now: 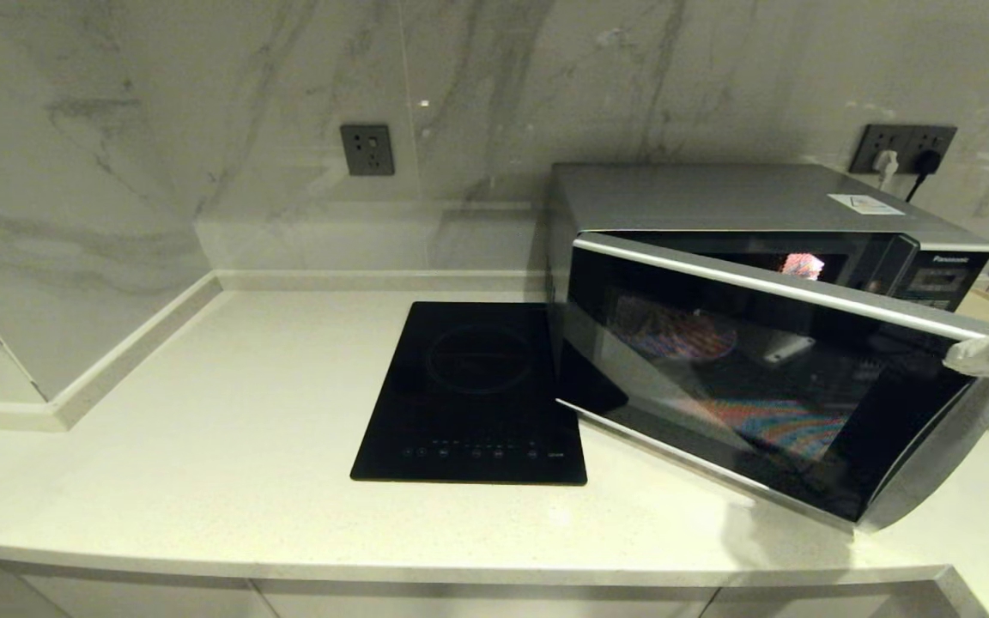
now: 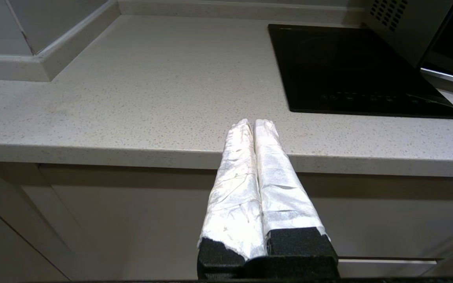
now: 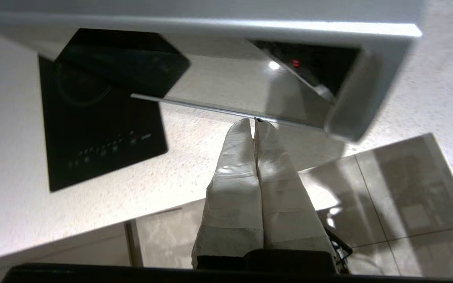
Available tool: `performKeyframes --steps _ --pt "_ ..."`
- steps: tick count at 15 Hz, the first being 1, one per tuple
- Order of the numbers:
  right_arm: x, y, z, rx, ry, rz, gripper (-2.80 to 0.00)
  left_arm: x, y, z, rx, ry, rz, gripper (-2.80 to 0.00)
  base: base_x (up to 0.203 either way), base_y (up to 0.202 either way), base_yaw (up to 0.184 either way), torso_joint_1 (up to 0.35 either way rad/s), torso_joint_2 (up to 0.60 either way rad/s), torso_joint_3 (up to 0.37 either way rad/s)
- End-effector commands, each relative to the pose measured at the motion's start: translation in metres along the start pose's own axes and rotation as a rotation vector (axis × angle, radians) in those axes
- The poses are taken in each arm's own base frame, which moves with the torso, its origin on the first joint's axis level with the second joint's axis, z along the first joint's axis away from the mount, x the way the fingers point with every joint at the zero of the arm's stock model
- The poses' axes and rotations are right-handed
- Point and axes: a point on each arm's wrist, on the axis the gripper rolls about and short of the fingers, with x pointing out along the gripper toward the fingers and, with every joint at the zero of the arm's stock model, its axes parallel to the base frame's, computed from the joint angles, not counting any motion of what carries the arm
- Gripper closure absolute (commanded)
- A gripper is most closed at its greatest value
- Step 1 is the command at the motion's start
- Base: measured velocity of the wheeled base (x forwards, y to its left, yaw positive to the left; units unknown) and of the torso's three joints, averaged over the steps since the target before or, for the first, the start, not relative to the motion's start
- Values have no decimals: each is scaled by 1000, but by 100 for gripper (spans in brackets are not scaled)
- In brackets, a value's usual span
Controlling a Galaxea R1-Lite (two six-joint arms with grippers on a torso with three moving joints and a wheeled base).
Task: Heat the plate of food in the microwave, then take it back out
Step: Close the microwave oven
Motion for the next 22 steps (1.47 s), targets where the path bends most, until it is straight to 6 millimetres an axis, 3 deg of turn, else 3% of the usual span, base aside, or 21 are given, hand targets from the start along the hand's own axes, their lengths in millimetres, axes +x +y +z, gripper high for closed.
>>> performKeyframes --steps 1,5,9,16,22 --pt "6 -9 5 42 -25 -49 0 0 0 0 -1 -2 1 0 0 0 0 0 0 0" --pt "58 -17 21 144 -88 -123 0 0 0 0 -1 -1 1 0 0 0 0 0 0 0" --pt "93 -24 28 201 -93 -178 0 0 0 0 -1 -1 1 0 0 0 0 0 0 0" --pt "123 -48 51 238 -212 -221 0 0 0 0 -1 -2 1 0 0 0 0 0 0 0" --pt "121 -51 54 242 -195 -176 0 0 0 0 -1 -2 1 0 0 0 0 0 0 0"
